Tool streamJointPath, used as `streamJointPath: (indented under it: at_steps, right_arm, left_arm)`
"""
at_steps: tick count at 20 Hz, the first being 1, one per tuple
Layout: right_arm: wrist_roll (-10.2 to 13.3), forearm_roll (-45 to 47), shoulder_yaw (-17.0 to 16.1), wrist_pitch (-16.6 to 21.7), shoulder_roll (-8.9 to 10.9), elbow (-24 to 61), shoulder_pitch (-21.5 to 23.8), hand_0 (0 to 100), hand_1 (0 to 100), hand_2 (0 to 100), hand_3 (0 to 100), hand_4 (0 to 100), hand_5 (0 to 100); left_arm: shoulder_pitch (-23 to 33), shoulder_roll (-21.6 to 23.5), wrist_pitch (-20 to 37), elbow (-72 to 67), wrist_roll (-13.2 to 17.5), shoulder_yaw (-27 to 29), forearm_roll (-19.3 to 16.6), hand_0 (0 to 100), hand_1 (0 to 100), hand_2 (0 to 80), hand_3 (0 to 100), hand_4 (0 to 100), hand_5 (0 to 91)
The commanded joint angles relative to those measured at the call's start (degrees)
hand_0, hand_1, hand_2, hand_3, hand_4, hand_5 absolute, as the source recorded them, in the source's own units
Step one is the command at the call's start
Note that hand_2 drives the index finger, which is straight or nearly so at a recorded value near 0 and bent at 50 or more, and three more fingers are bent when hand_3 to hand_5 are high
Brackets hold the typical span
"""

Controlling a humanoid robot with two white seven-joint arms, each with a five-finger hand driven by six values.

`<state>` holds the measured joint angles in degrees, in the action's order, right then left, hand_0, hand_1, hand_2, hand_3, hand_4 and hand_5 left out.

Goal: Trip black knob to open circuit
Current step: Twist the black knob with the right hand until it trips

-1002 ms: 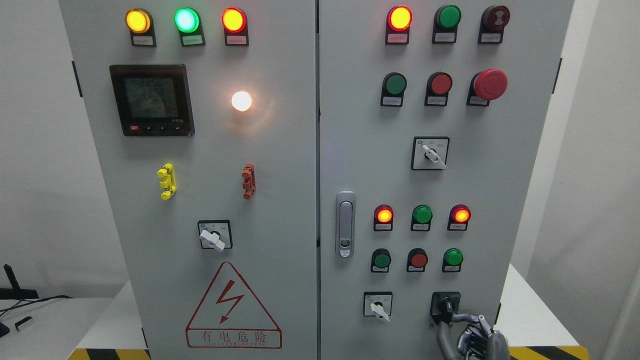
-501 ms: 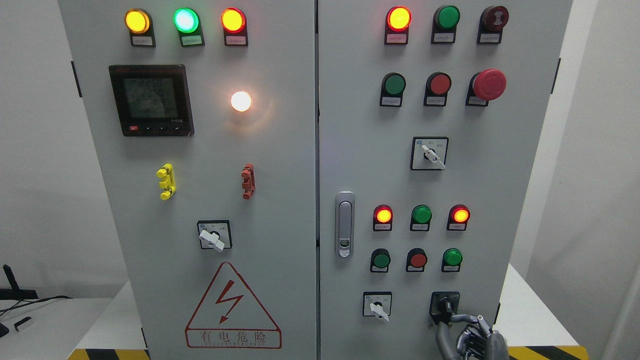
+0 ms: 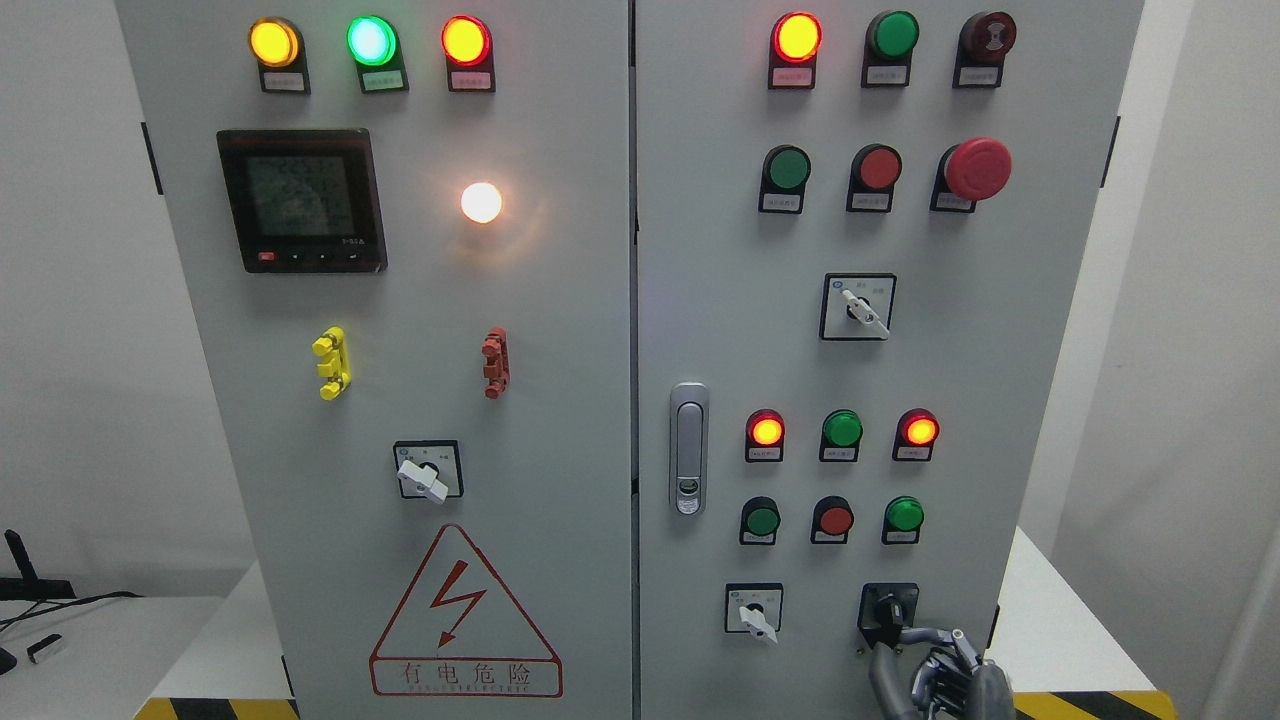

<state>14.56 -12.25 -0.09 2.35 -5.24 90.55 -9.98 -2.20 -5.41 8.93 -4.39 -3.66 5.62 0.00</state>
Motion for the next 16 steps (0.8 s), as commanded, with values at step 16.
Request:
streamJointPath:
  at_steps: [16]
  right_arm:
    - [0.1,0.1,-1.3,0.0,-0.03,-0.6,-0.7,41,75,52,95,100,100]
  left_arm:
    - [0.0,0.0,0.0,0.0,0.0,0.0,0.3,12,39,0.0,0,0,0.0]
